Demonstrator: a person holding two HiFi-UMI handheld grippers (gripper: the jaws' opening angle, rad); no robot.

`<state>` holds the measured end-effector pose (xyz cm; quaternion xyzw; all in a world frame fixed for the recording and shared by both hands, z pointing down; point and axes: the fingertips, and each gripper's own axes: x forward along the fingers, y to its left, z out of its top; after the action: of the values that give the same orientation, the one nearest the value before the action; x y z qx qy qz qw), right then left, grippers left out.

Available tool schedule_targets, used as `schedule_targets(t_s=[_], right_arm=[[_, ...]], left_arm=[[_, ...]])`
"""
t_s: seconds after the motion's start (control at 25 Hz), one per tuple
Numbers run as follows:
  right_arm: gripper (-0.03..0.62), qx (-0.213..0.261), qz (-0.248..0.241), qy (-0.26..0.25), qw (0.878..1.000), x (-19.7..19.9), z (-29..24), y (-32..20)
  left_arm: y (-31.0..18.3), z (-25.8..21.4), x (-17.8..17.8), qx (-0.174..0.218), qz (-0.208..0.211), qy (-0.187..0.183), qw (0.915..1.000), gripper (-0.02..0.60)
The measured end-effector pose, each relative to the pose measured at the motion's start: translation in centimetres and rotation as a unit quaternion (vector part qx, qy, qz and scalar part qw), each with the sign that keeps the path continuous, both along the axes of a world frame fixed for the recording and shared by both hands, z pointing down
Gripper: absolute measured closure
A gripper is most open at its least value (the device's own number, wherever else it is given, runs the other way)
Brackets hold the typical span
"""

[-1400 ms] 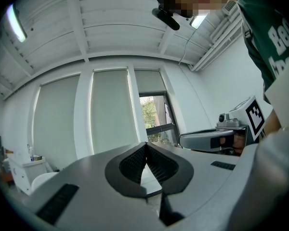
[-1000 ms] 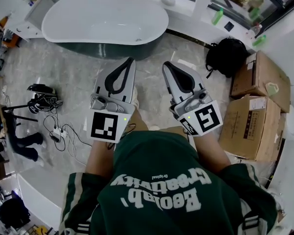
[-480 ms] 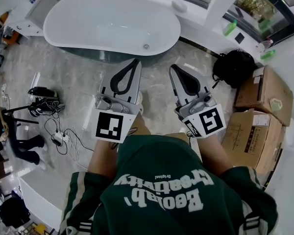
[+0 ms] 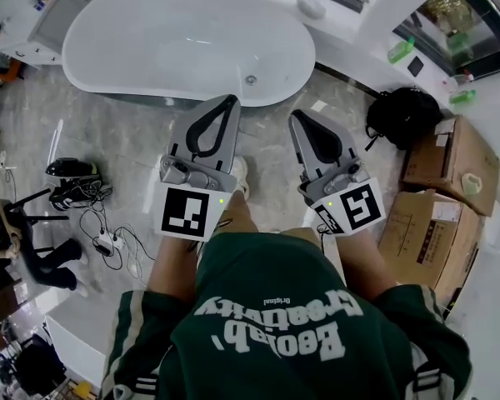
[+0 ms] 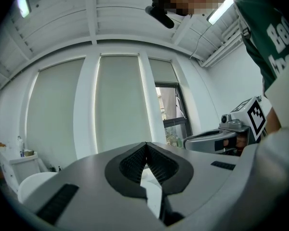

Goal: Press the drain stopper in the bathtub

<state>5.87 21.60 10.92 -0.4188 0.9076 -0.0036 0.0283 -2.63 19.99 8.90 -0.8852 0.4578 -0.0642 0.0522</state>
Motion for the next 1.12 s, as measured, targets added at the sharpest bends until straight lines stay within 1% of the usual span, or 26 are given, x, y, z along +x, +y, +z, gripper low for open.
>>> schedule_targets(t_s=[0.28,0.48,0.8,1.12], right_arm=[[0.585,-0.019,0.016,0.006,1.000,-2.1,0.8,-5.7],[0.585,-0.027,0.030,0.006,0.999,-3.1,1.0,-9.3],[0.585,-0.032,0.054,0.009,0.998,-4.2,1.2,-13.9],[0.585,-0.037,0.071,0.023,0.997,-4.8,1.2,-16.4]], left_arm=[[-6.5,0.7,-1.6,-0.018,0.016,0.005,0.9997,0.572],[-10.7,1.0,-2.1,-0.022,0.033,0.010,0.9991,0.572],[-15.9,1.3,-2.6,-0.024,0.056,0.010,0.9981,0.572],[-19.0,1.7,-3.3,-0.025,0.072,0.014,0.9970,0.572]])
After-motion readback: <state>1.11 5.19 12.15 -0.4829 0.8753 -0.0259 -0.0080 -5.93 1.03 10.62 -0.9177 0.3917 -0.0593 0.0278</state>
